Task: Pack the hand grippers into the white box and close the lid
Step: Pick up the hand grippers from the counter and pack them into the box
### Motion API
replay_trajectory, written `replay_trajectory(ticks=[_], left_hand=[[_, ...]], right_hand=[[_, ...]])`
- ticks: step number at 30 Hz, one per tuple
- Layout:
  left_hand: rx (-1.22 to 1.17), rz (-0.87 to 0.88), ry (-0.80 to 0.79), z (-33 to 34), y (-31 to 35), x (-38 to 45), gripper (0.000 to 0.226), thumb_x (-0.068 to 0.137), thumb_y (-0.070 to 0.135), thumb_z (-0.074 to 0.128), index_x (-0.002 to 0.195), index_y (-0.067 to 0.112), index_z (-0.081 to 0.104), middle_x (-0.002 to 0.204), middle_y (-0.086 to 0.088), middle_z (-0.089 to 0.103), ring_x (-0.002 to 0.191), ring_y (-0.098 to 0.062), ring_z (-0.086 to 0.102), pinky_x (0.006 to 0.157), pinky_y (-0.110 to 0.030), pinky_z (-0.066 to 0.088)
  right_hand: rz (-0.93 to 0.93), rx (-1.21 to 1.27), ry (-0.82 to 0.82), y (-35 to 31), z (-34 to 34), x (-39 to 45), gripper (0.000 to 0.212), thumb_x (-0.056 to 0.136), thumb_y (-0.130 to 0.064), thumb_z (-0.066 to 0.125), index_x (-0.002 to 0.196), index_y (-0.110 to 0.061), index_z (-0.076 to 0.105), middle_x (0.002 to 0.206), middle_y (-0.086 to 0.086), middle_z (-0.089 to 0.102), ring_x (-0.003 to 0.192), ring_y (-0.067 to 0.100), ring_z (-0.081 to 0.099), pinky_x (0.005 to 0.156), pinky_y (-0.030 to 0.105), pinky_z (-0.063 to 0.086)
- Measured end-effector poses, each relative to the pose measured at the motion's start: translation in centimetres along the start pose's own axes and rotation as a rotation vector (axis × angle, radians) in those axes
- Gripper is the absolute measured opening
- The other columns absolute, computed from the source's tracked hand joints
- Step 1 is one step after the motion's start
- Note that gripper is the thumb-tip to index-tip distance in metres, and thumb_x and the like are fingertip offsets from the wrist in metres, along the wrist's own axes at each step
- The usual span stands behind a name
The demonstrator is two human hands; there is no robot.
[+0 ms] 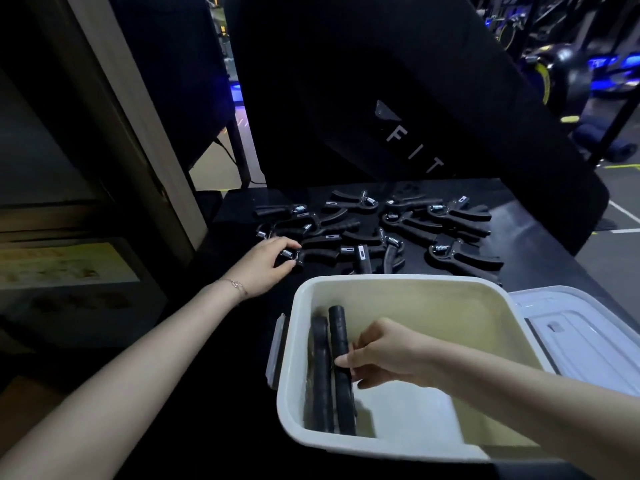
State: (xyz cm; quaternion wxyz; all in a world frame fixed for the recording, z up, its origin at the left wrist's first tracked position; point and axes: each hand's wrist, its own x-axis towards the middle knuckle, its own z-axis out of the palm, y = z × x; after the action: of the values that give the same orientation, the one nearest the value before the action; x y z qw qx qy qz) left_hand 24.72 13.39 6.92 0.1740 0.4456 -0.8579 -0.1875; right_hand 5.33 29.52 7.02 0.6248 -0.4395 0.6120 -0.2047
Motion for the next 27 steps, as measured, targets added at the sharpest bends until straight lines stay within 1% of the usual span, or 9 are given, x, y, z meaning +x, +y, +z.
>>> replay_trajectory(ticks=[4,8,11,15,17,19,22,25,27], left_hand=[[0.057,-0.058,-0.06,1.3,-2.2,2.4,0.038,0.092,0.022,0.055,0.129,0.018,0.049,0.136,-0.001,0.049,0.131,-0.017,0.038,0.107,-0.025,0.026],[0.189,-0.064,-0.18,2.7,-3.0,4.6,0.057,0.091,0.031,0.058,0.141,0.017,0.035,0.148,-0.002,0.036,0.137,-0.021,0.029,0.113,-0.033,0.025],[0.234,-0.085,-0.235,4.0,-3.5,6.2,0.068,0.09,0.038,0.057,0.146,0.019,0.024,0.154,-0.004,0.026,0.141,-0.024,0.022,0.116,-0.037,0.022],[0.292,-0.148,-0.312,6.0,-4.3,8.2,0.072,0.09,0.044,0.054,0.149,0.027,0.015,0.158,-0.009,0.013,0.145,-0.026,0.011,0.117,-0.043,0.019],[0.358,-0.147,-0.336,7.0,-4.6,9.2,0.072,0.091,0.046,0.051,0.149,0.029,0.012,0.158,-0.01,0.008,0.146,-0.026,0.006,0.116,-0.044,0.017],[0.429,-0.124,-0.334,7.7,-4.5,10.3,0.071,0.092,0.049,0.047,0.15,0.029,0.011,0.159,-0.009,0.008,0.145,-0.028,0.006,0.114,-0.044,0.017],[0.503,-0.115,-0.285,8.4,-4.6,11.4,0.071,0.091,0.054,0.043,0.15,0.029,0.012,0.158,-0.005,0.013,0.14,-0.031,0.014,0.112,-0.042,0.019],[0.602,-0.062,-0.182,8.9,-4.9,11.5,0.068,0.091,0.055,0.042,0.148,0.026,0.019,0.155,0.0,0.023,0.131,-0.029,0.026,0.106,-0.041,0.023],[0.603,-0.022,-0.138,9.1,-5.0,11.3,0.064,0.092,0.053,0.041,0.147,0.023,0.023,0.152,-0.001,0.03,0.129,-0.028,0.028,0.104,-0.041,0.024]], right_hand=[[-0.013,0.043,-0.017,0.1,0.3,0.5,0.028,0.082,-0.008,0.069,0.059,-0.005,0.054,0.068,0.013,0.056,0.062,0.019,0.057,0.072,0.028,0.058],[-0.042,0.073,-0.071,0.7,0.3,0.6,0.027,0.084,-0.007,0.067,0.062,-0.005,0.051,0.069,0.012,0.049,0.067,0.019,0.052,0.071,0.024,0.055],[-0.016,0.157,-0.124,1.0,0.3,0.7,0.026,0.084,-0.007,0.067,0.063,-0.009,0.05,0.071,0.01,0.049,0.069,0.017,0.053,0.073,0.023,0.056],[-0.01,0.126,-0.13,0.9,0.1,0.7,0.013,0.082,-0.009,0.07,0.08,-0.007,0.057,0.076,0.009,0.058,0.071,0.015,0.058,0.077,0.026,0.055],[-0.015,0.079,-0.121,0.8,0.0,0.8,0.015,0.08,-0.011,0.072,0.088,-0.007,0.06,0.08,0.007,0.059,0.073,0.013,0.058,0.077,0.025,0.054],[-0.013,0.079,-0.129,0.8,-0.1,1.1,0.017,0.079,-0.011,0.073,0.09,-0.008,0.061,0.083,0.007,0.058,0.075,0.014,0.057,0.079,0.027,0.053],[0.008,0.098,-0.145,0.7,-0.3,1.4,0.018,0.076,-0.009,0.075,0.087,-0.011,0.062,0.084,0.006,0.057,0.078,0.015,0.056,0.084,0.031,0.053],[0.013,0.109,-0.147,0.8,-0.3,1.7,0.018,0.074,-0.008,0.077,0.077,-0.015,0.061,0.075,-0.002,0.058,0.073,0.013,0.058,0.09,0.038,0.052],[0.012,0.119,-0.136,0.9,-0.3,1.8,0.022,0.072,-0.006,0.078,0.074,-0.017,0.059,0.069,-0.006,0.056,0.07,0.011,0.057,0.091,0.039,0.051]])
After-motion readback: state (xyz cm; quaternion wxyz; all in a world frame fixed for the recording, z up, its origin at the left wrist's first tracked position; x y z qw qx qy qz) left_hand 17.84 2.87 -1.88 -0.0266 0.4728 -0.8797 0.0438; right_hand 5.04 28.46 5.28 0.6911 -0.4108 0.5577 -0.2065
